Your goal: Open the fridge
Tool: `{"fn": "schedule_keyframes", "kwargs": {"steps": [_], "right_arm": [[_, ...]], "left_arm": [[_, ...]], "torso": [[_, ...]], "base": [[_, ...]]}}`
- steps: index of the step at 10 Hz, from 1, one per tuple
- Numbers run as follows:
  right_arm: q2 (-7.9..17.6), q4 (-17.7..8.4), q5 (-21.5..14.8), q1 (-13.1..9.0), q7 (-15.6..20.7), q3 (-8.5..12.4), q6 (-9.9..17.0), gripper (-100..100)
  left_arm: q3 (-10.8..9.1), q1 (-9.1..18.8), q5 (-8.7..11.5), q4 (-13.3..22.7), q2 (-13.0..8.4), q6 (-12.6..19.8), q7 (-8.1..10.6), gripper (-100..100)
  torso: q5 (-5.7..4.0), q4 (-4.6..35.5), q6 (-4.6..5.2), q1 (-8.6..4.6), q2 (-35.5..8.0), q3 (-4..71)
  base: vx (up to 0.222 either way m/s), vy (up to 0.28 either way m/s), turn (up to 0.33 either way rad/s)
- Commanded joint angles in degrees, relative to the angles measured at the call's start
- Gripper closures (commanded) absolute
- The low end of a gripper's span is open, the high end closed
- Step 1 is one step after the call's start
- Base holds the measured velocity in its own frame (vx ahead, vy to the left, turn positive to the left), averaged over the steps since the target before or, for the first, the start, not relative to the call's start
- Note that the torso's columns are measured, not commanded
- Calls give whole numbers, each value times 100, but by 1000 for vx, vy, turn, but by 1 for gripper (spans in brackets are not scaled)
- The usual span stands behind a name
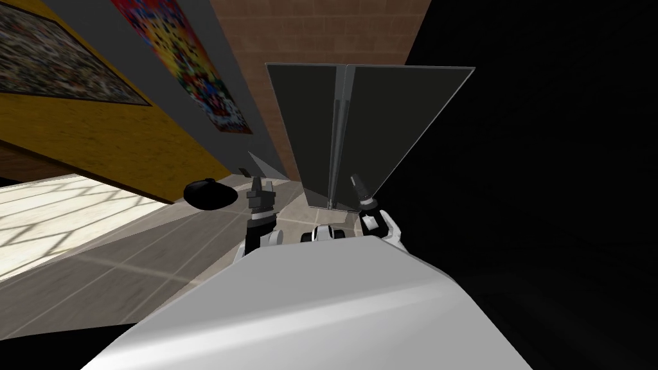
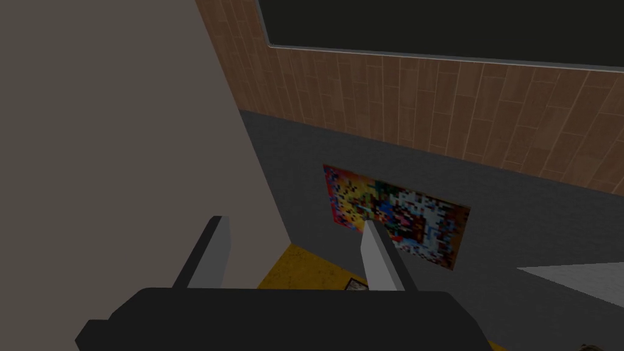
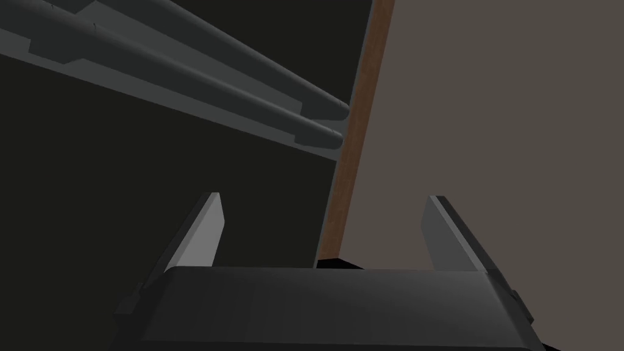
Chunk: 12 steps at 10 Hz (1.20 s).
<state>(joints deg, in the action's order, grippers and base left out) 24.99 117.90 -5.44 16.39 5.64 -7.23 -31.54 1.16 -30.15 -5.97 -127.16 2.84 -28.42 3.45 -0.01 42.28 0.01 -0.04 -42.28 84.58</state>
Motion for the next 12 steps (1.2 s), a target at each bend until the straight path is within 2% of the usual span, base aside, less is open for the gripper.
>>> {"fn": "schedule_keyframes", "kwargs": {"steps": [1, 2, 3, 4, 5, 6, 7, 8, 9, 10, 11, 12], "right_arm": [[386, -108, -49, -148, -3, -96, 67, -100], [595, -217, -87, -287, -14, -172, 118, -100], [717, -217, -87, -287, -14, -172, 118, -100], [909, -330, -125, -431, -25, -251, 171, -100], [1057, -330, -125, -431, -25, -251, 171, -100], [1232, -449, -165, -579, -37, -331, 226, -100], [1399, -449, -165, -579, -37, -331, 226, -100], [1576, -573, -205, -730, -49, -413, 282, -100], [1759, -573, -205, -730, -49, -413, 282, -100], [1944, -705, -246, -885, -62, -496, 341, -100], [2107, -705, -246, -885, -62, -496, 341, -100], [2280, -843, -287, -1042, -75, -579, 403, -100]], "left_arm": [[0, 0, 0, 0, 0, 0, 0, 0], [0, 0, 0, 0, 0, 0, 0, 0], [0, 0, 0, 0, 0, 0, 0, 0], [0, 0, 0, 0, 0, 0, 0, 0], [0, 0, 0, 0, 0, 0, 0, 0], [0, 0, 0, 0, 0, 0, 0, 0], [0, 0, 0, 0, 0, 0, 0, 0], [0, 0, 0, 0, 0, 0, 0, 0], [0, 0, 0, 0, 0, 0, 0, 0], [0, 0, 0, 0, 0, 0, 0, 0], [0, 0, 0, 0, 0, 0, 0, 0], [0, 0, 0, 0, 0, 0, 0, 0]], "torso": [[2, 0, -2, 9, -1, -1], [1, 0, 0, 3, -1, -1], [3, 0, -2, 13, 1, 0], [2, 0, 0, 3, -1, 0], [0, 0, -1, 3, -2, -1], [0, 1, 0, -2, -2, -1], [0, 0, -2, 4, 1, 0], [1, 1, 0, 3, -2, -1], [2, 0, -2, 9, 0, -1], [1, 0, 0, 2, 0, 0], [1, -1, -2, 6, 3, 2], [1, 0, 0, 4, -1, -1]], "base": [[16, 71, 14], [19, 104, 29], [18, 85, 15], [14, 85, 30], [15, 75, 15], [19, 86, 34], [12, 81, 20], [17, 95, 34], [23, 81, 15], [28, 93, 30], [21, 90, 21], [16, 107, 27]]}}
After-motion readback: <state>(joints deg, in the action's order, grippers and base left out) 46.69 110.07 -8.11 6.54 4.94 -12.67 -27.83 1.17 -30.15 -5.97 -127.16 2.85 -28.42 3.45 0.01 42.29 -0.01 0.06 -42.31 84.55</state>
